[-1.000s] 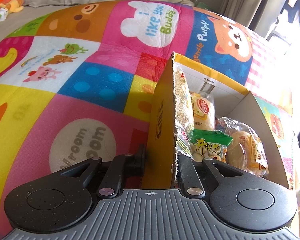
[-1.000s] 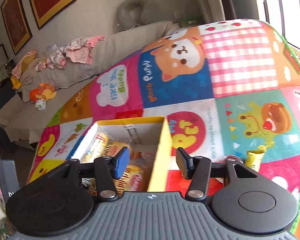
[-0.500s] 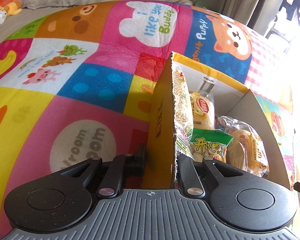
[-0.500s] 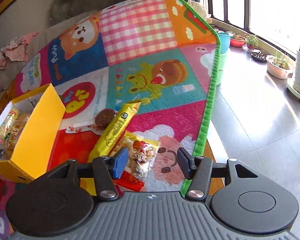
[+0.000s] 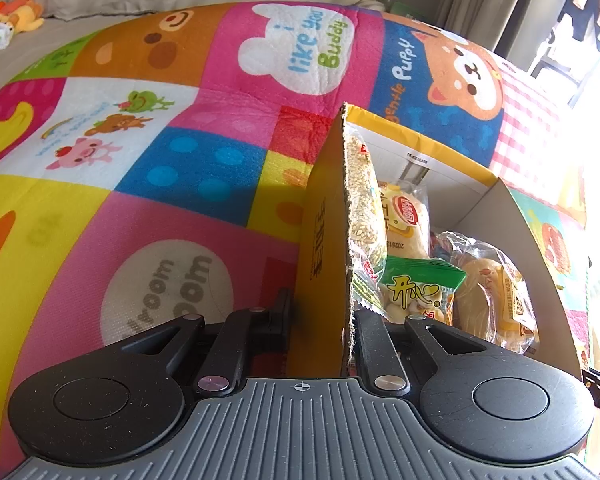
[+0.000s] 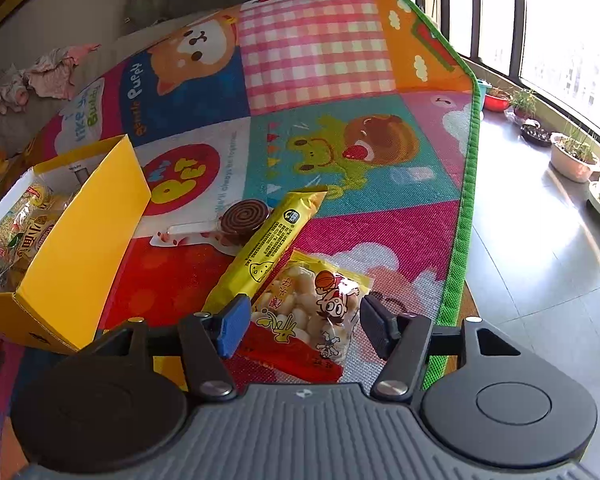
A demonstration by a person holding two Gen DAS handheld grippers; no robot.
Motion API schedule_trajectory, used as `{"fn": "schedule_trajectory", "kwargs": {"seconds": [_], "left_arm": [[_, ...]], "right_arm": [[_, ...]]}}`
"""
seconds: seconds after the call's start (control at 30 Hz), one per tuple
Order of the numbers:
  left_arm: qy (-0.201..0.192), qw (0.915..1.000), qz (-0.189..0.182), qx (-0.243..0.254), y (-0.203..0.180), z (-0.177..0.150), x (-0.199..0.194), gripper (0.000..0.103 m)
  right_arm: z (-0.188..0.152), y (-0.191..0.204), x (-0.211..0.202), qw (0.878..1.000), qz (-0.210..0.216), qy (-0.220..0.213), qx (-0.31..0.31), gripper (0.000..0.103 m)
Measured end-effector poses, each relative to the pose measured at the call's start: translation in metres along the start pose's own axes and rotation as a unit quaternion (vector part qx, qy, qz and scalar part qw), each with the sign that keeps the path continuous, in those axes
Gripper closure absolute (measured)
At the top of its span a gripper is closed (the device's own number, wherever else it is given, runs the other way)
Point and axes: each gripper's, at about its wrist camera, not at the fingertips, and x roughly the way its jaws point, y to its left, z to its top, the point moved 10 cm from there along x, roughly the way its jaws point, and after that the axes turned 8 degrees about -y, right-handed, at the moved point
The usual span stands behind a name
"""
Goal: Organize objects
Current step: 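Reach the right gripper toward the yellow stick snack pack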
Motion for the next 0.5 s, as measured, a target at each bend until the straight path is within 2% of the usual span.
{"fn": "schedule_trajectory", "kwargs": {"seconds": [0.13, 0.37, 0.5], "left_arm": [[-0.002, 1.0000, -0.001, 0.000, 0.000, 0.000, 0.000, 0.088], [-0.004, 1.0000, -0.002, -0.001, 0.001, -0.001, -0.001, 0.088], [-0.004, 1.0000, -0.002, -0.001, 0.001, -0.001, -0.001, 0.088]], "right_arm": [[-0.006, 0.001, -0.002, 1.000, 0.002, -0.005, -0.009, 0.041], [-0.029, 0.017, -0.019, 0.997, 0.004, -0.021, -0.076, 0.040], [-0.032, 0.019, -0.026, 0.997, 0.015, -0.015, -0.072, 0.040]]}}
